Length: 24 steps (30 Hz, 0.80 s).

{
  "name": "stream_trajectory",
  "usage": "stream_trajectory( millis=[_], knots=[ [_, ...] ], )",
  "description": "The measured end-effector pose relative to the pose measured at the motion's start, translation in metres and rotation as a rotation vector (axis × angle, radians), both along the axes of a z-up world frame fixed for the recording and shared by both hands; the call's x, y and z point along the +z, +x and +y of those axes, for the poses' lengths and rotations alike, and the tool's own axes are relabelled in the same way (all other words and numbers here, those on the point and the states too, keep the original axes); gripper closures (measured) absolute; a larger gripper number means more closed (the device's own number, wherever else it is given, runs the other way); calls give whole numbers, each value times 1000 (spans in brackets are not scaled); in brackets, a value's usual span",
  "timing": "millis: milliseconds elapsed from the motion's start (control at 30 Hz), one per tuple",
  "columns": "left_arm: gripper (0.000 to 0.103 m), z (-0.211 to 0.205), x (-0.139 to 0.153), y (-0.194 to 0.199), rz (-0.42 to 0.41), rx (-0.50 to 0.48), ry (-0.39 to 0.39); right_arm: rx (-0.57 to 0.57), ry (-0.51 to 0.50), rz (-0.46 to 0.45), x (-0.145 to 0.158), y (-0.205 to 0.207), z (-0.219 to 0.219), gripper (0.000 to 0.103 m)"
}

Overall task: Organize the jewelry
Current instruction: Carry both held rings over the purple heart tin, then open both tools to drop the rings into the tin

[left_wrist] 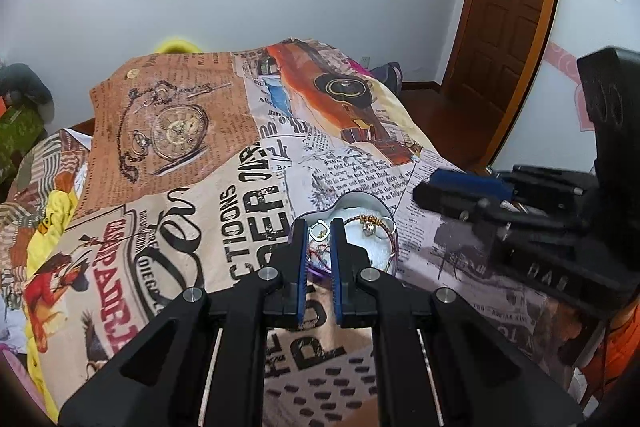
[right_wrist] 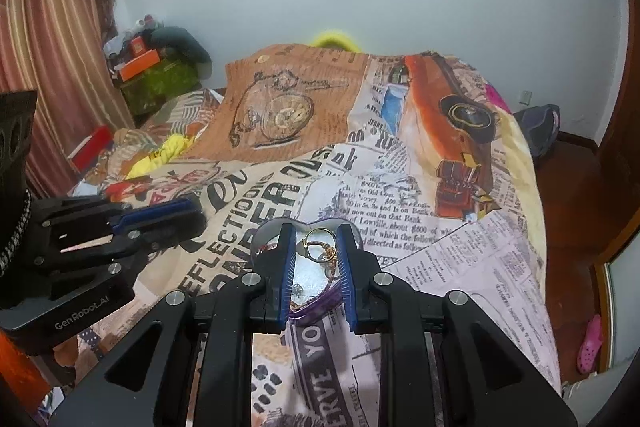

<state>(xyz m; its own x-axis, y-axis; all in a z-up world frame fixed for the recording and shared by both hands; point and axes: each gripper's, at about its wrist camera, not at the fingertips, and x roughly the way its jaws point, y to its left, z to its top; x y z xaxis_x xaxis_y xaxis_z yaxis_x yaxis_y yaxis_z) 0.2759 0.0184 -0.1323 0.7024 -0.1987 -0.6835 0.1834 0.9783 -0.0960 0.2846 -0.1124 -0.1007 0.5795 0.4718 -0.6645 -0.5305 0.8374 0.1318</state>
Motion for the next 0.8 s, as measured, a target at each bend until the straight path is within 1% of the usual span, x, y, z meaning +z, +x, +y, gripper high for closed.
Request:
stream_trajectory(
  millis=[267, 500, 667, 800],
  knots=[
    [94, -2, -23, 30, 67, -15, -58, 33, -29, 43, -23, 11, 8, 85],
    [94, -3, -43, 44, 133, -27, -99, 54, -40, 73, -37, 20, 12, 85],
    [94, 0, -49, 48, 149, -16, -104, 67, -38, 85, -42, 22, 14, 84],
    [94, 2, -49, 49, 140, 1, -99, 74, -44, 94, -46, 23, 16, 84]
  ],
)
